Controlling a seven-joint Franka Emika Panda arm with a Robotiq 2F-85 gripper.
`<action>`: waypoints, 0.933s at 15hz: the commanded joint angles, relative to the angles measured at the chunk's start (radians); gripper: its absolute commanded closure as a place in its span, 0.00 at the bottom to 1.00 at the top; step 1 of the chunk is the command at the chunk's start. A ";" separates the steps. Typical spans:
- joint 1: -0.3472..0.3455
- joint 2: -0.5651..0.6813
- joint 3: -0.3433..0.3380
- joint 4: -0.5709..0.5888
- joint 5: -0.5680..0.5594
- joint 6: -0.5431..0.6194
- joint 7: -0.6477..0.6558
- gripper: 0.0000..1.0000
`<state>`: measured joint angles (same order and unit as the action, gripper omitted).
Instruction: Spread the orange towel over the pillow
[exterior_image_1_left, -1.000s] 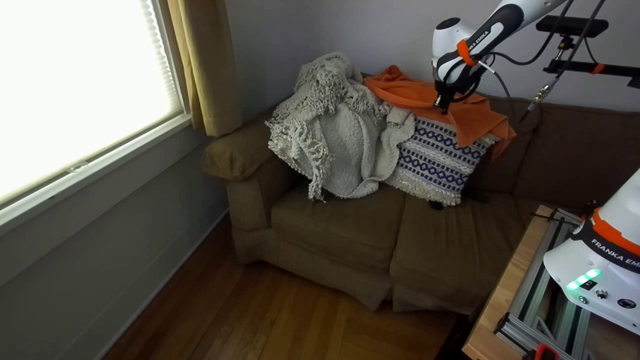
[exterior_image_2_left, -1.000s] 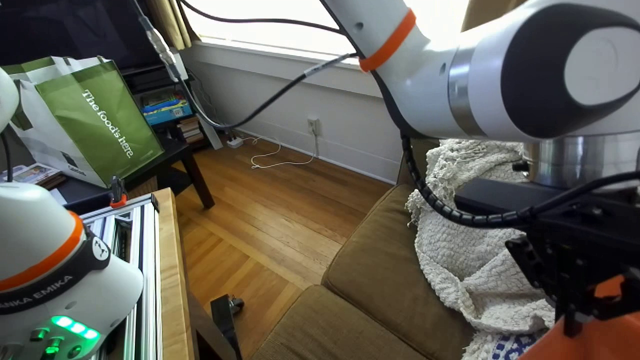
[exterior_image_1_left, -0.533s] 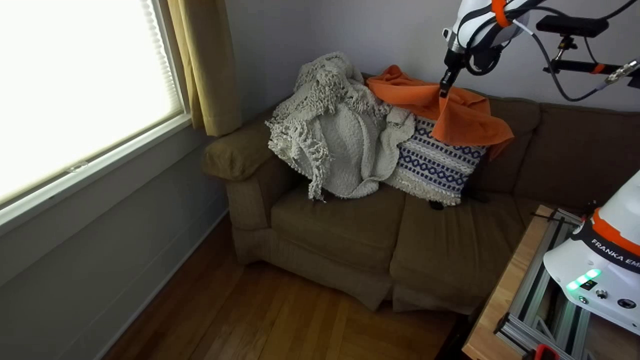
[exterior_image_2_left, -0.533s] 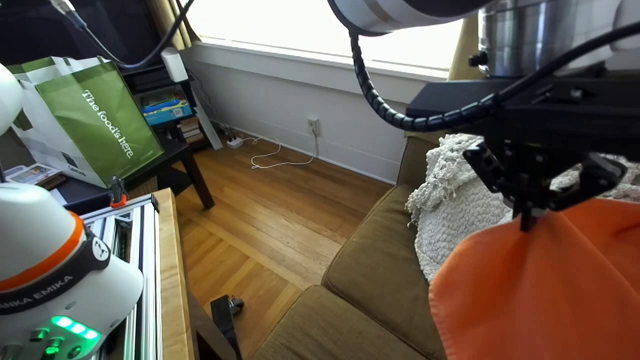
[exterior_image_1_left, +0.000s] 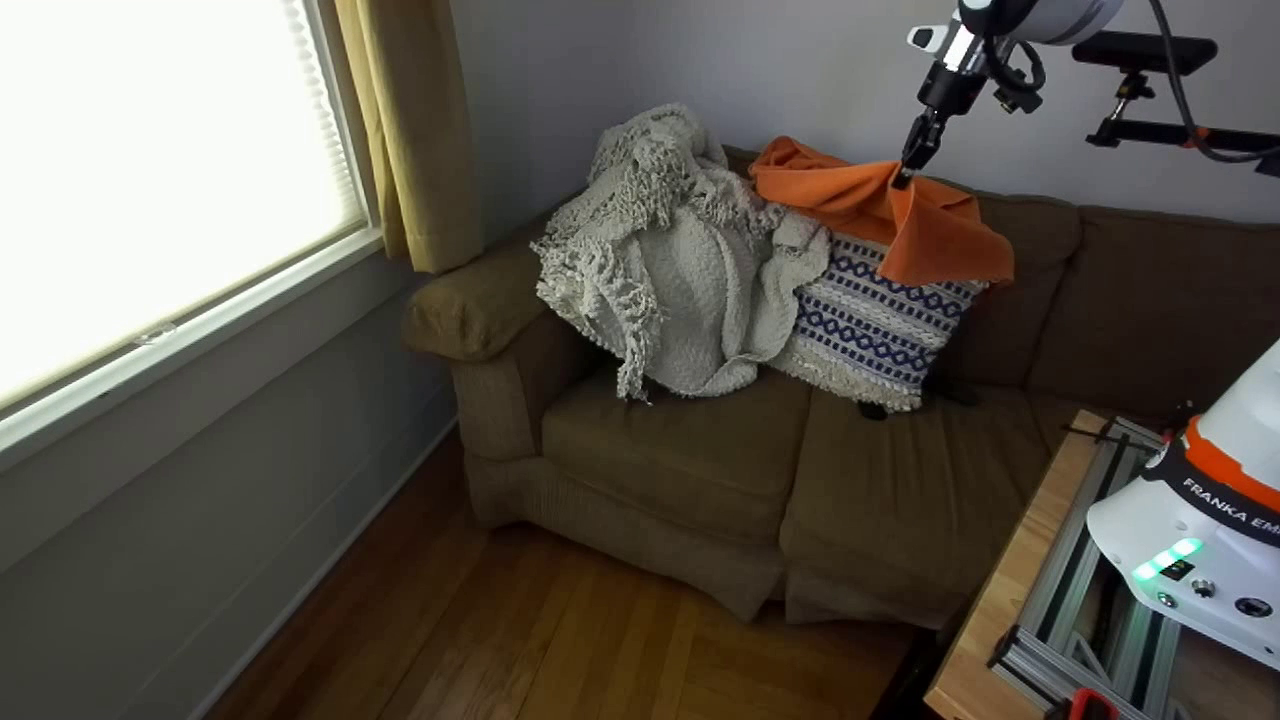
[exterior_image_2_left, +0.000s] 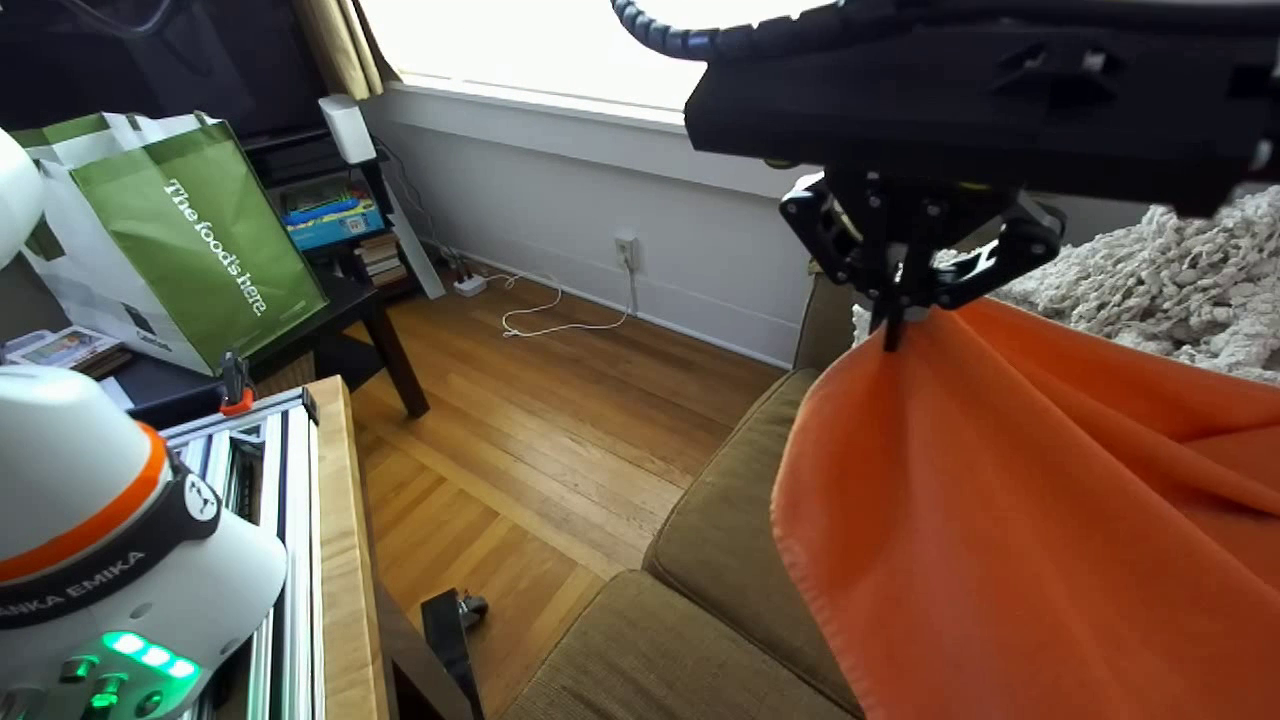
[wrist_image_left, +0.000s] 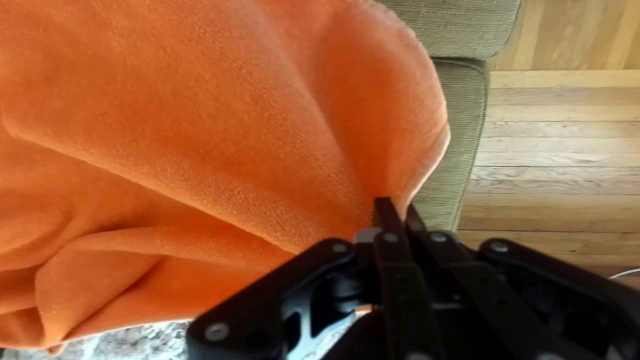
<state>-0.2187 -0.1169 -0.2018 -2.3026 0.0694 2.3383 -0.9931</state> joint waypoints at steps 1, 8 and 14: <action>0.019 -0.018 -0.024 -0.002 0.021 -0.040 -0.057 0.97; 0.028 -0.047 -0.039 -0.012 0.051 -0.085 -0.142 0.97; 0.088 -0.096 -0.027 -0.035 0.176 -0.142 -0.249 0.99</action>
<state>-0.1741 -0.1649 -0.2263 -2.3144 0.1623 2.2452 -1.1712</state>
